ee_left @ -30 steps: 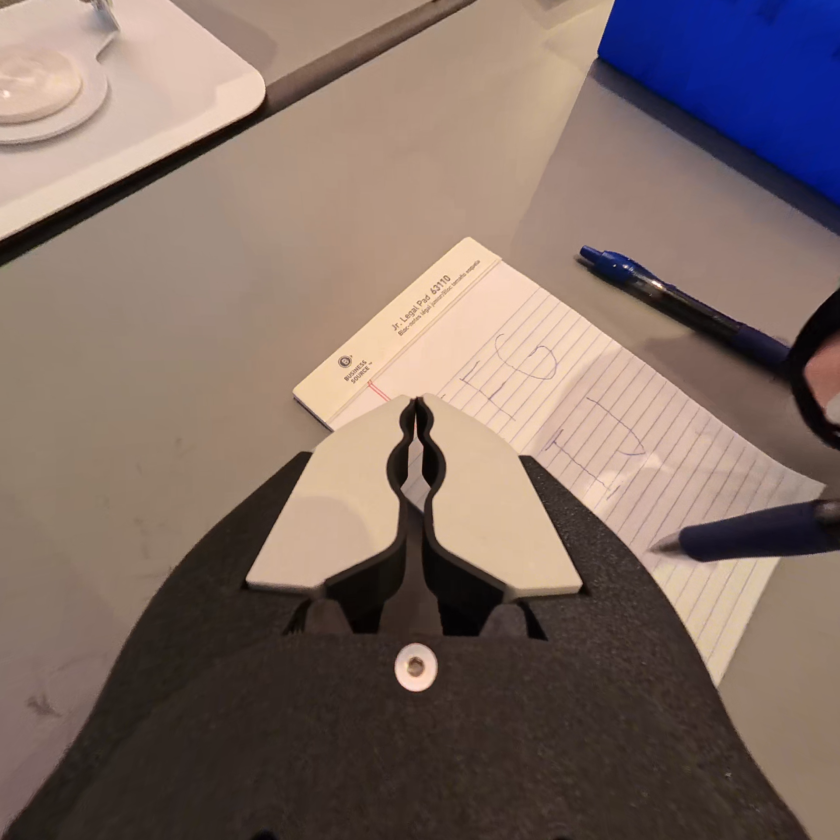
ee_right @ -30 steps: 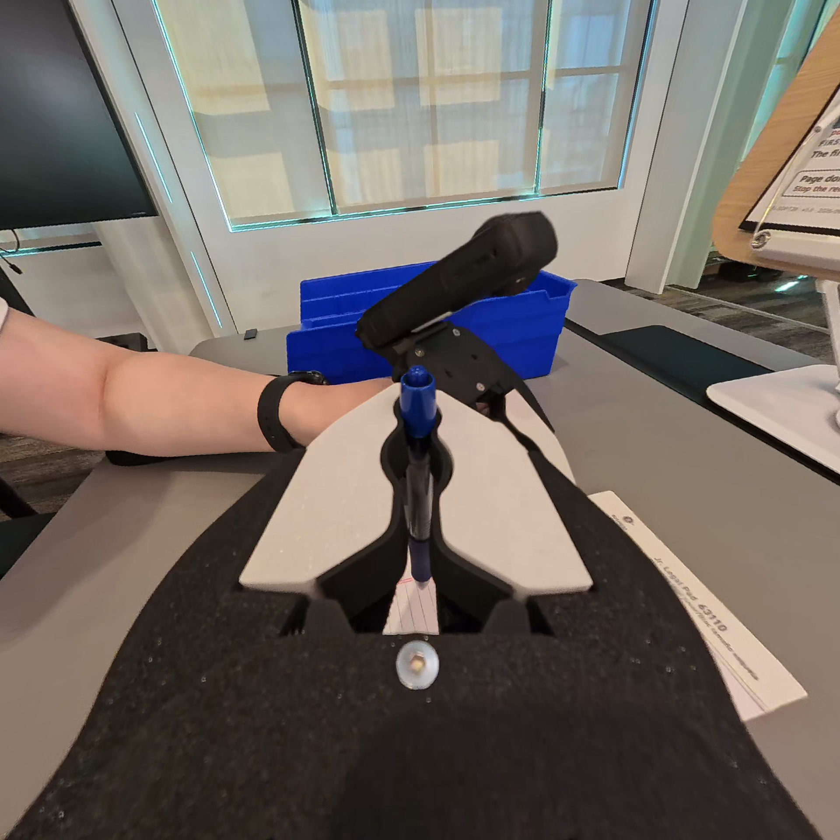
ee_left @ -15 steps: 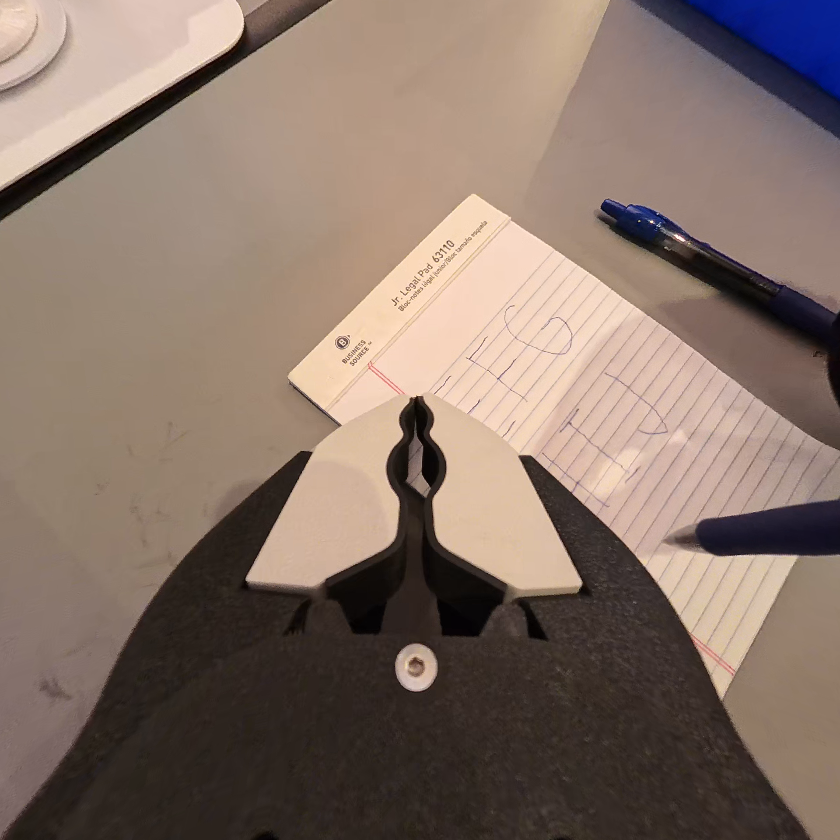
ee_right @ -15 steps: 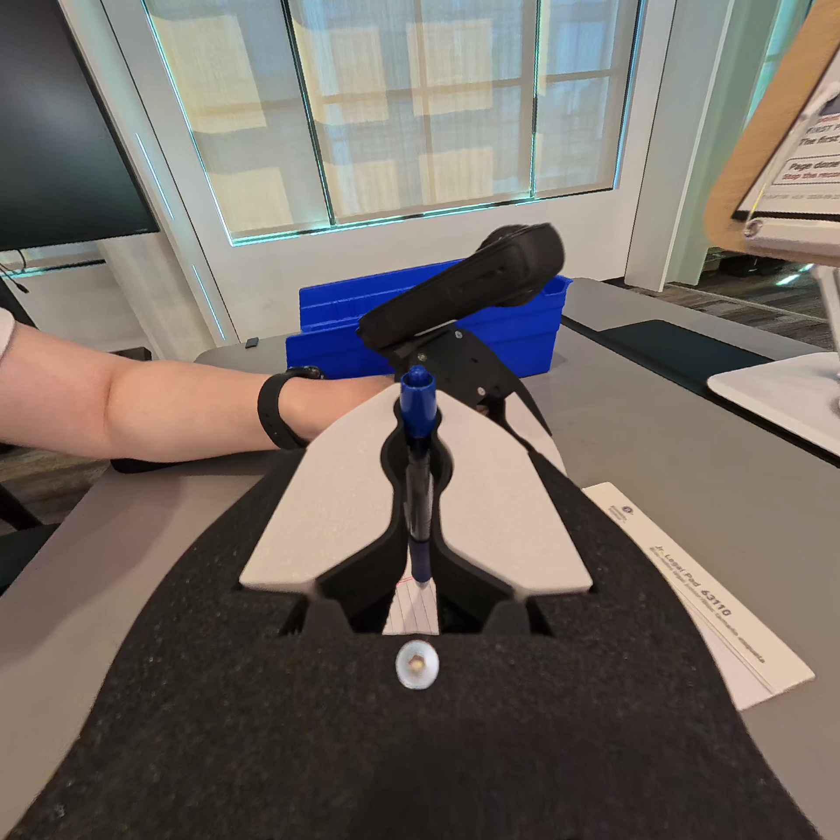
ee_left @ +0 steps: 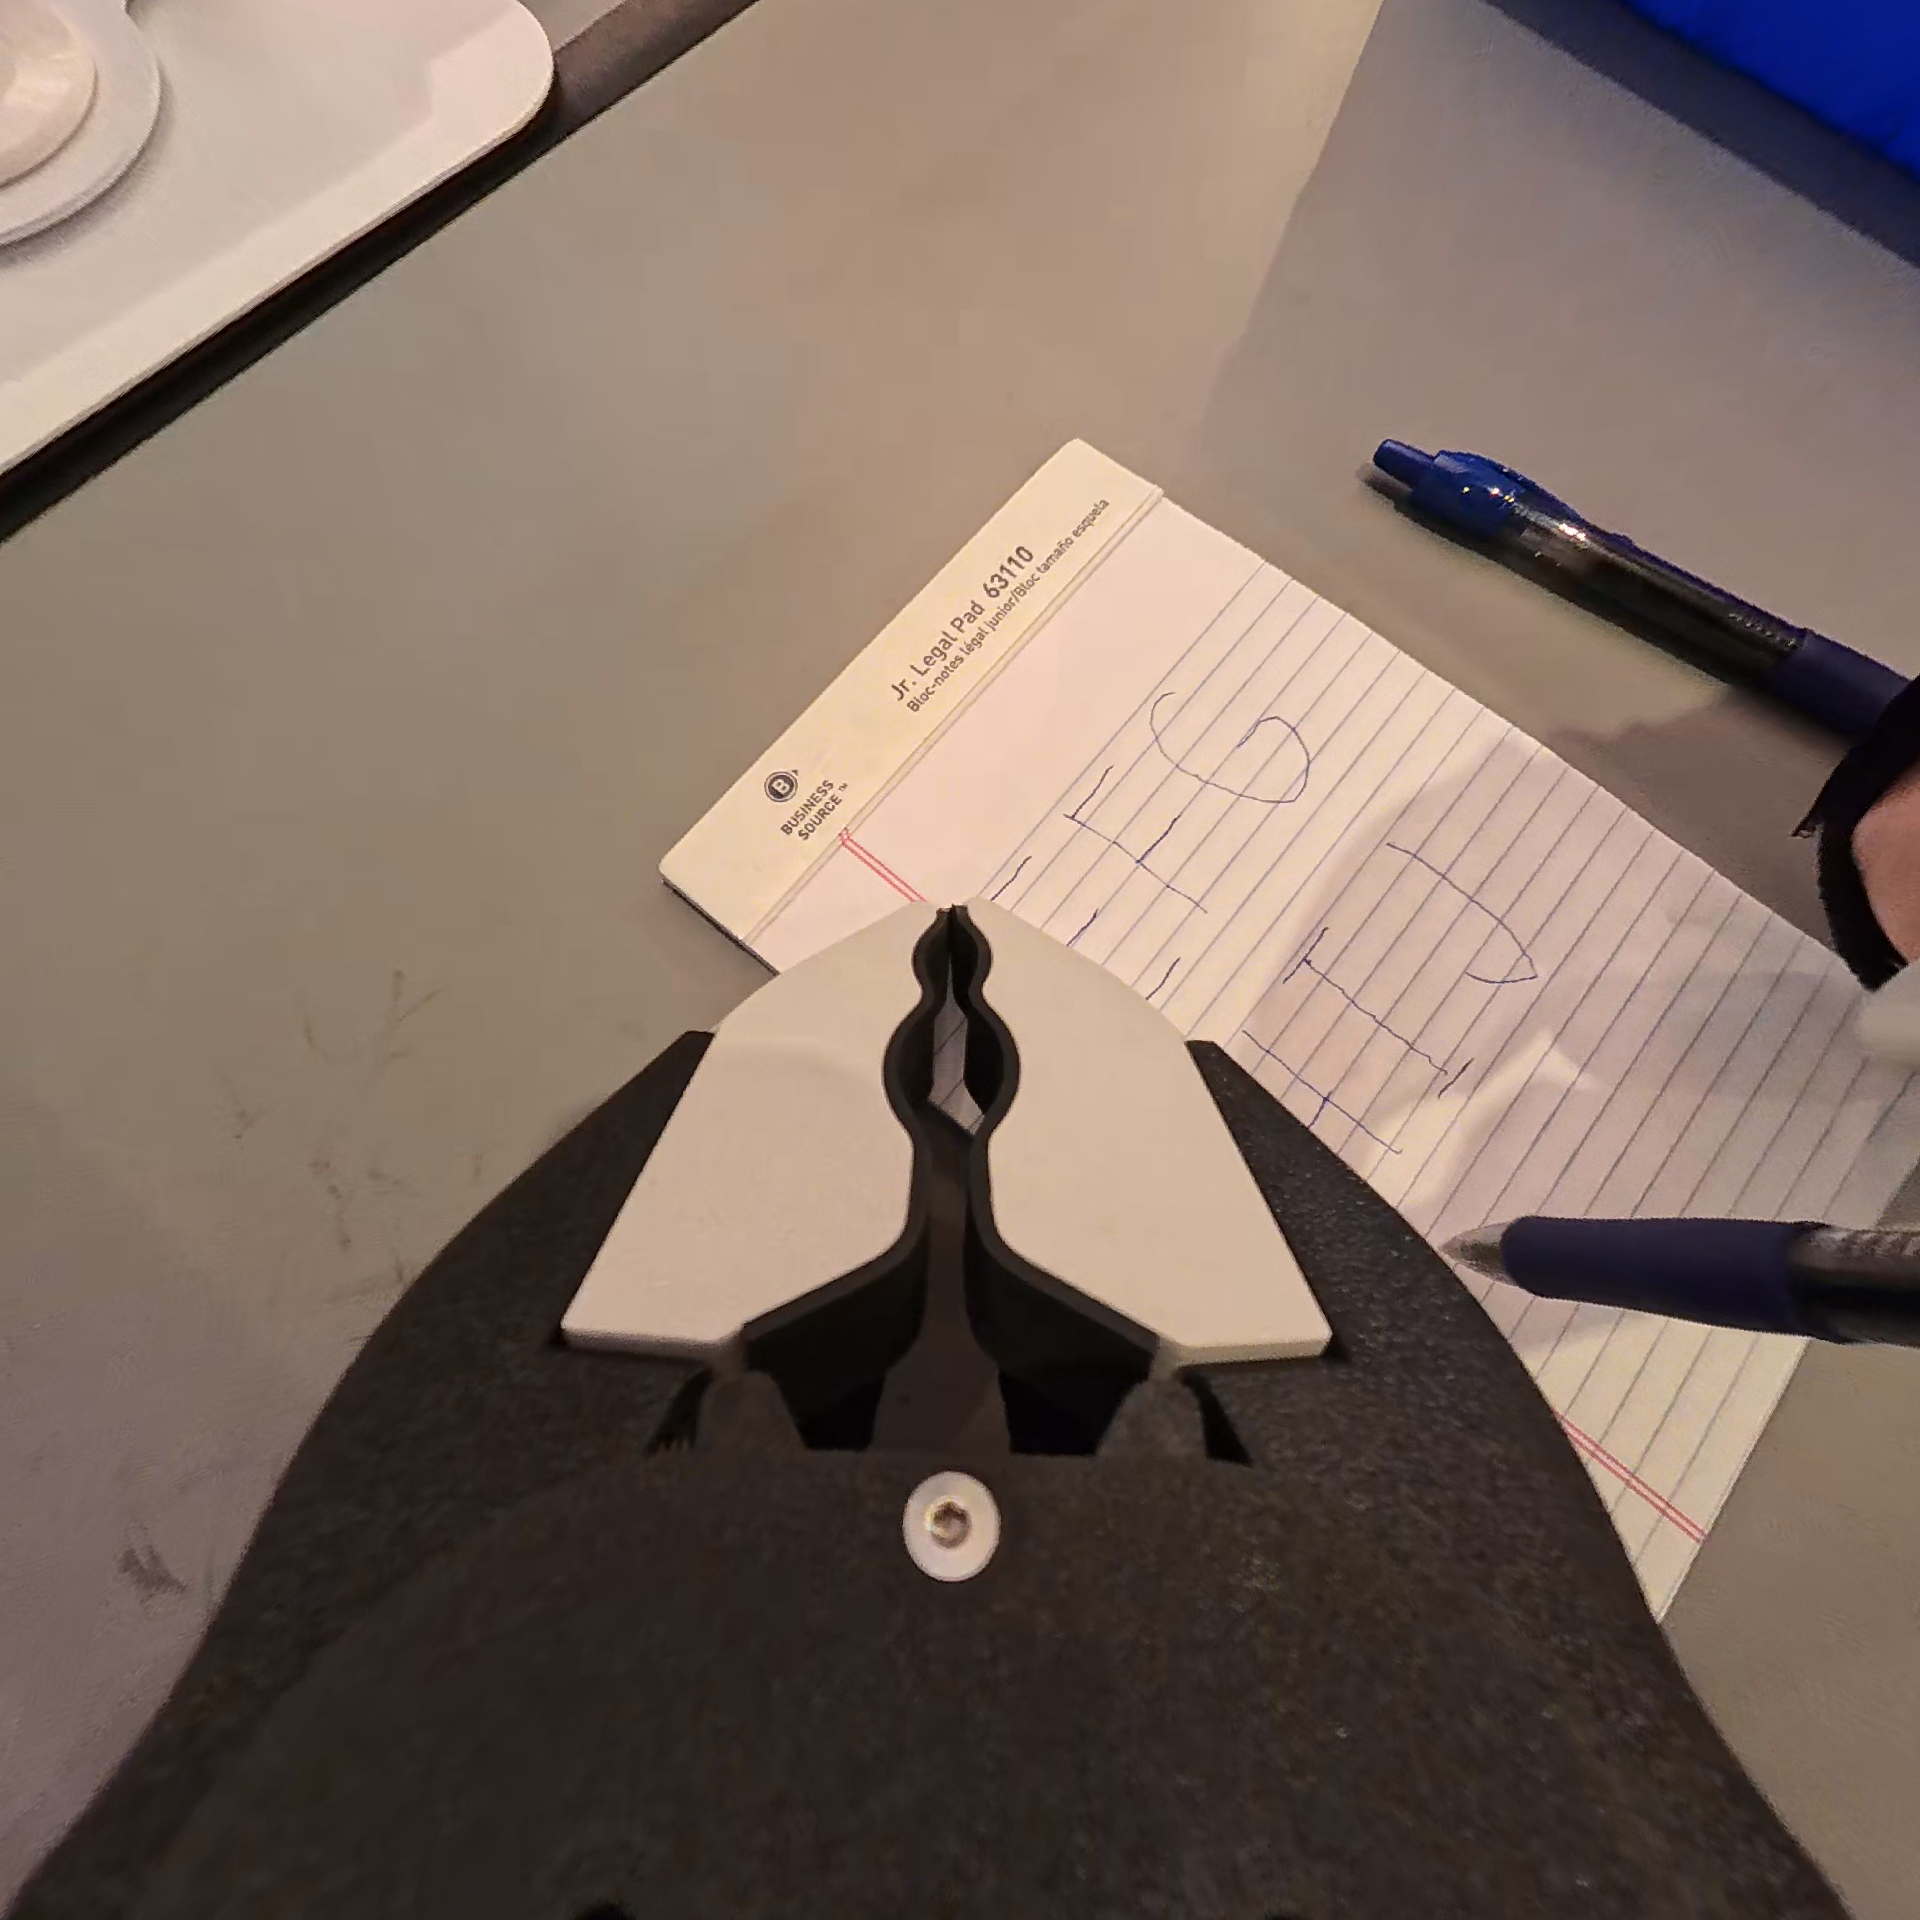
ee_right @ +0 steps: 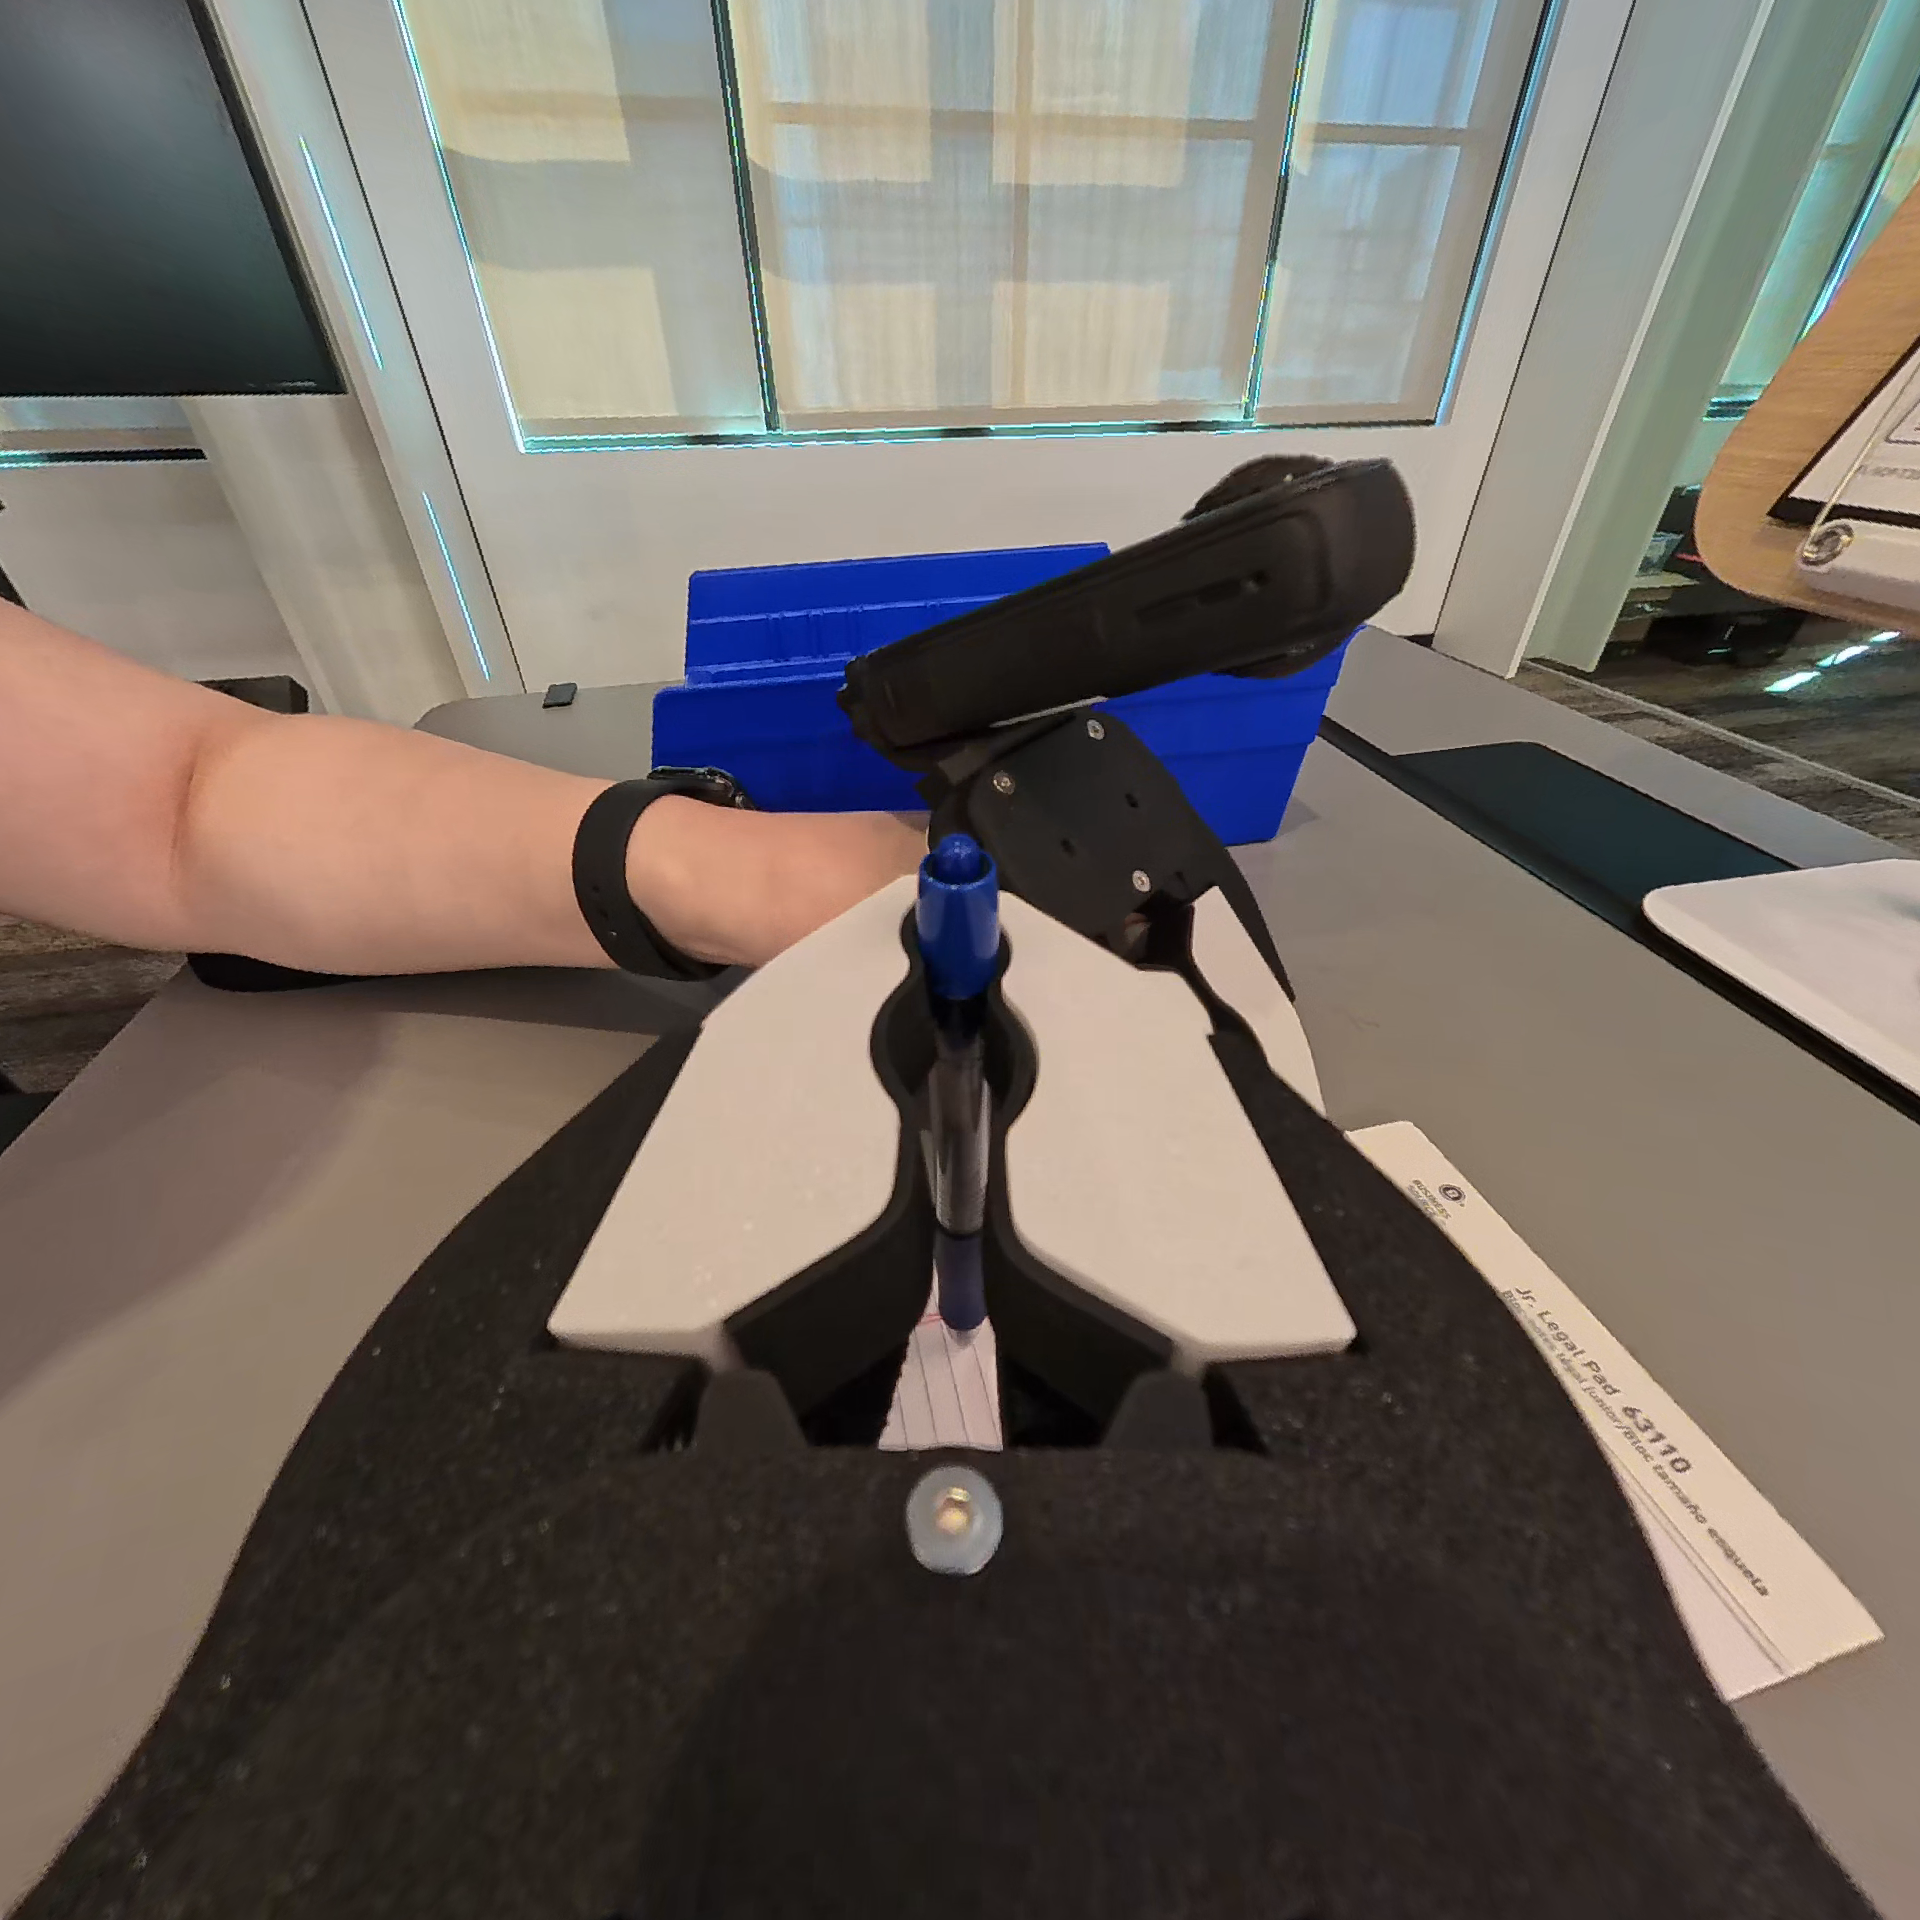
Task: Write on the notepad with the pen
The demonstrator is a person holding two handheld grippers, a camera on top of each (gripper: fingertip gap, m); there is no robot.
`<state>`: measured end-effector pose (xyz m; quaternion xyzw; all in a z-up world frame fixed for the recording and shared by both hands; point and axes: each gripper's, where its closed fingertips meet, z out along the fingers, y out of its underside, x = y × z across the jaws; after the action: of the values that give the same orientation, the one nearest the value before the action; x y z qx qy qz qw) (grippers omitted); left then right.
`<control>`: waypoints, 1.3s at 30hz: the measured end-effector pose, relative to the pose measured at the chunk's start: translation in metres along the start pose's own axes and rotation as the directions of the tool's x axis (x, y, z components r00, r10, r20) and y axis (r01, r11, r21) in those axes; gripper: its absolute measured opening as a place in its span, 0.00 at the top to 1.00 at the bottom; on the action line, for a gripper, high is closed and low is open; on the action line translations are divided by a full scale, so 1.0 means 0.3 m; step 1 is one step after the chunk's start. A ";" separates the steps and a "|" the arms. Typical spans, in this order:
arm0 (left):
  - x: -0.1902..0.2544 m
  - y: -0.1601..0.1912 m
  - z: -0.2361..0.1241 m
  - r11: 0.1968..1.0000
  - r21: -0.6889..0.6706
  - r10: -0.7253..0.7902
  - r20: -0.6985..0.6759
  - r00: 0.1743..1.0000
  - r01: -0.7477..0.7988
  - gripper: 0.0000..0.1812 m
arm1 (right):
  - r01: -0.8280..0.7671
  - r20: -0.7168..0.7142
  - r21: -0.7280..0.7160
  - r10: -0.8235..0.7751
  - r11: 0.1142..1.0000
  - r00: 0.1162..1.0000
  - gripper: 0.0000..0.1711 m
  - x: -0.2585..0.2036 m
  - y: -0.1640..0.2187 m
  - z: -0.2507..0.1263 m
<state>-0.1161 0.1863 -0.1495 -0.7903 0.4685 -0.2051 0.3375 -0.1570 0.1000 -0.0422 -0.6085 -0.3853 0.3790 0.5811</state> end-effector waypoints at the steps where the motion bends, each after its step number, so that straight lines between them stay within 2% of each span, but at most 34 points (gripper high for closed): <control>1: 0.000 0.000 0.000 1.000 0.000 0.001 0.001 1.000 -0.001 1.00 | 0.004 -0.002 -0.005 -0.004 1.000 1.000 0.98 0.001 0.003 0.001; 39: 0.000 -0.001 0.001 1.000 0.000 0.005 0.002 1.000 -0.005 1.00 | 0.028 0.033 -0.021 -0.028 0.999 0.999 0.98 -0.060 0.009 0.041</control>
<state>-0.1160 0.1865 -0.1495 -0.7891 0.4703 -0.2035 0.3387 -0.1754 0.0888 -0.0451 -0.6031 -0.4073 0.3766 0.5732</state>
